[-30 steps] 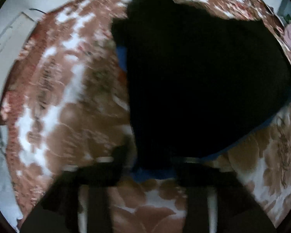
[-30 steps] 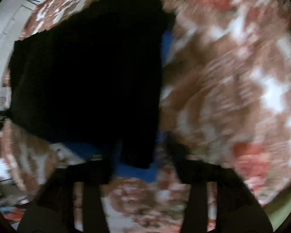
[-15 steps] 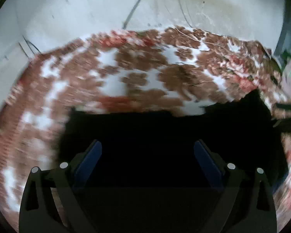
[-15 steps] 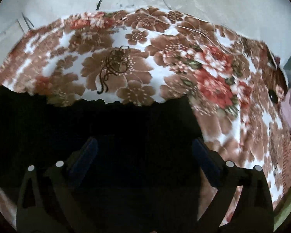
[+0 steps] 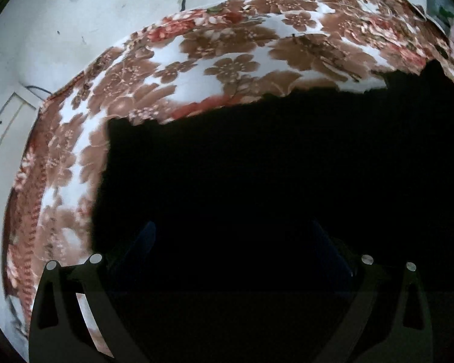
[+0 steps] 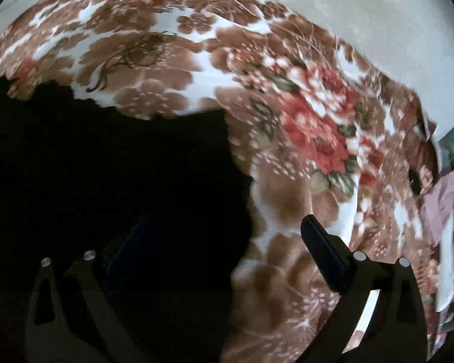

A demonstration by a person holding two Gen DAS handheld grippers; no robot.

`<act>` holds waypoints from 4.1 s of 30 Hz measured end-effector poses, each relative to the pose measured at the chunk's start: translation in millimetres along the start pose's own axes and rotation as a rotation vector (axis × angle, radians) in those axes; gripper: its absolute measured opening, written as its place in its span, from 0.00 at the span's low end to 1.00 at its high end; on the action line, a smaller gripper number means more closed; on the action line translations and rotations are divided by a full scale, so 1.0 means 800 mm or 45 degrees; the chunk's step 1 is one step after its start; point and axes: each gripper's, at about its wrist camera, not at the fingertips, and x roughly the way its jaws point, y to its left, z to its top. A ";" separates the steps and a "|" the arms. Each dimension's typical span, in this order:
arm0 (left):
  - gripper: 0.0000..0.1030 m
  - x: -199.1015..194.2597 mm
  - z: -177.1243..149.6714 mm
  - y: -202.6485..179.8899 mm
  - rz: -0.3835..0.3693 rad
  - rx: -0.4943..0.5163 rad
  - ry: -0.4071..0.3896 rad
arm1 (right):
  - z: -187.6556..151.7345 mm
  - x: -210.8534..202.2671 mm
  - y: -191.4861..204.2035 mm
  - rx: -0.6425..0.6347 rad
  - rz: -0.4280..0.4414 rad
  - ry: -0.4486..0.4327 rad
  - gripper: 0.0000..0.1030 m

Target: Fold large clothes

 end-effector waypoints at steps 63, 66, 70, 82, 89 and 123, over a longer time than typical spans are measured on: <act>0.95 -0.074 -0.205 0.022 -0.370 -1.331 -0.258 | -0.061 -0.162 0.165 0.202 0.281 -0.025 0.95; 0.93 -0.053 -0.227 0.021 -0.376 -1.377 -0.216 | -0.055 -0.157 0.175 0.240 0.259 -0.057 0.95; 0.55 -0.063 -0.214 0.031 -0.378 -1.420 -0.206 | -0.047 -0.141 0.194 0.239 0.242 -0.057 0.95; 0.16 -0.125 -0.131 0.014 -0.305 -1.121 -0.311 | -0.054 -0.153 0.205 0.202 0.211 -0.087 0.95; 0.14 -0.152 -0.129 0.008 -0.295 -1.097 -0.304 | -0.082 -0.127 0.238 0.150 0.186 -0.049 0.95; 0.12 -0.205 0.055 -0.451 0.462 0.430 -0.409 | -0.102 -0.169 -0.174 0.599 0.580 0.028 0.95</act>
